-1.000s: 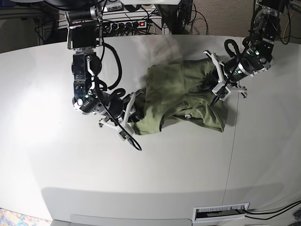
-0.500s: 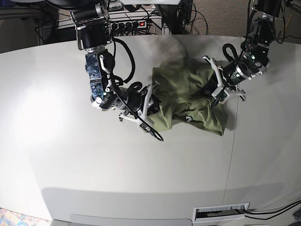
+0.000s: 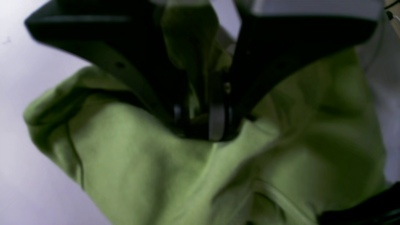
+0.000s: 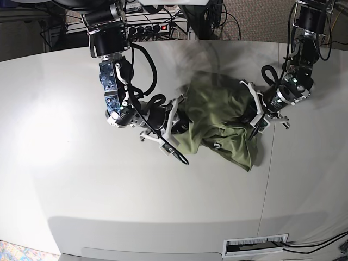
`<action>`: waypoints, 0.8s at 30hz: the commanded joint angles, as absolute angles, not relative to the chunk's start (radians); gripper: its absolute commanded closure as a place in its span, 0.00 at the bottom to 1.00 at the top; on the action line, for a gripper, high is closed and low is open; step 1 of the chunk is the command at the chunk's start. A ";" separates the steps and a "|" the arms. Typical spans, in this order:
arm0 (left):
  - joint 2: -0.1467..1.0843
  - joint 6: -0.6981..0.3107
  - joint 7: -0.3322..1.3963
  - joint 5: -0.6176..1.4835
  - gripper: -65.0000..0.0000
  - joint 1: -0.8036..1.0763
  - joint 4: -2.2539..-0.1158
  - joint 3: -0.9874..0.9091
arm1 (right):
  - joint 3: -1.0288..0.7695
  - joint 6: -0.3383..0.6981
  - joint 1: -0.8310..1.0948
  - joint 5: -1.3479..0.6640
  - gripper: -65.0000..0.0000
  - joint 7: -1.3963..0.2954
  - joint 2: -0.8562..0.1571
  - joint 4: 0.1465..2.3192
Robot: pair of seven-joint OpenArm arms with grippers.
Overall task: Fold the T-shirt properly
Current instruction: 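Fold the shirt edge over with both grippers and lower it onto the shirt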
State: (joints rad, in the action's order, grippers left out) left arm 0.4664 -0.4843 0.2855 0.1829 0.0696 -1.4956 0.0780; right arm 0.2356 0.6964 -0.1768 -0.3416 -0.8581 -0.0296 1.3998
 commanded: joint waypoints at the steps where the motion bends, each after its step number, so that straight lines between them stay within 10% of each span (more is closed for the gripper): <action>1: 0.483 -0.450 0.321 0.140 0.96 0.069 -1.488 0.074 | 0.226 0.698 -0.199 -0.376 0.84 -0.844 -0.025 1.426; 24: 0.530 -0.307 0.288 0.123 0.96 0.047 -1.290 0.073 | 0.142 0.698 -0.199 -0.516 0.84 -0.933 -0.025 1.460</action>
